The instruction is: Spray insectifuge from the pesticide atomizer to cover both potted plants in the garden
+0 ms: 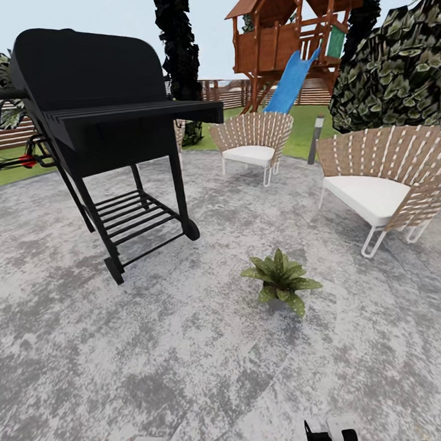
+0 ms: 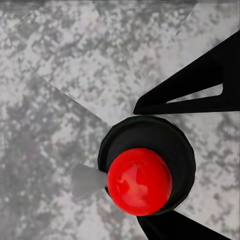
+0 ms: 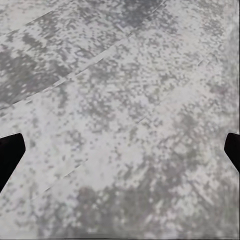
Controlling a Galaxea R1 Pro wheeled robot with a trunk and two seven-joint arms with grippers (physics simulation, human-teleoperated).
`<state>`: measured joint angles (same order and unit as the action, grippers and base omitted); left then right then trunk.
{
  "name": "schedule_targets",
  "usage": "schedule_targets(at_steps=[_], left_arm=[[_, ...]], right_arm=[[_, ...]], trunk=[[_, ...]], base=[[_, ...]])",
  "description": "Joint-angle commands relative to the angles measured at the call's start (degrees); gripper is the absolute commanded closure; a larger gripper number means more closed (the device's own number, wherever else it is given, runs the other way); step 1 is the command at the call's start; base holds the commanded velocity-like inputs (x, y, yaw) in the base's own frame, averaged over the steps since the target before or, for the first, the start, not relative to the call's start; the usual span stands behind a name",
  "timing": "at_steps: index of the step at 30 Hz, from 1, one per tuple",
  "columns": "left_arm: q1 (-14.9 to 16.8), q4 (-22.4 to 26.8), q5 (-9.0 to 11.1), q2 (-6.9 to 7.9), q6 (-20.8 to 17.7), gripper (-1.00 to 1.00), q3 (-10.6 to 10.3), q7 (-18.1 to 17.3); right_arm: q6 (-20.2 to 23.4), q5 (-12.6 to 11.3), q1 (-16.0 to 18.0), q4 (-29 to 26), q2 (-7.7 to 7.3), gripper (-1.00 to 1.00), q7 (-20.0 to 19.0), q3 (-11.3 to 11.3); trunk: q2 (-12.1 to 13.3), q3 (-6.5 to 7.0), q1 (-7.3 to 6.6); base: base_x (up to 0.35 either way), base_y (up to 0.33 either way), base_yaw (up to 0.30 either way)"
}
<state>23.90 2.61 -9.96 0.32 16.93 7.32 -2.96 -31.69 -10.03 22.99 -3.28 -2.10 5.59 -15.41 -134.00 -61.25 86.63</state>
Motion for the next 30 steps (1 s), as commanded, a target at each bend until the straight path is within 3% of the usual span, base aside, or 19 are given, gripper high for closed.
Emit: schedule_targets(at_steps=[1,19,30], left_arm=[[-0.1,0.0,-0.5,0.1,0.2,1.0,0.5,-0.2],[-0.3,0.2,-0.6,0.74,0.5,1.0,0.6,-0.2],[-0.3,0.2,-0.5,0.87,0.5,1.0,0.5,-0.2]], right_arm=[[-0.1,-0.5,0.0,0.0,0.01,-1.0,0.2,-0.5],[-0.1,-0.5,0.0,0.1,-0.01,-1.0,0.2,-0.5],[-0.1,-0.5,0.0,0.1,0.08,-1.0,0.2,-0.5]], trunk=[[0.0,-0.04,-0.01],[0.0,-0.04,-0.01],[0.0,-0.04,-0.01]], base=[[0.0,0.0,-0.255],[-0.006,-0.001,-0.265],[-0.238,-0.146,-0.268]])
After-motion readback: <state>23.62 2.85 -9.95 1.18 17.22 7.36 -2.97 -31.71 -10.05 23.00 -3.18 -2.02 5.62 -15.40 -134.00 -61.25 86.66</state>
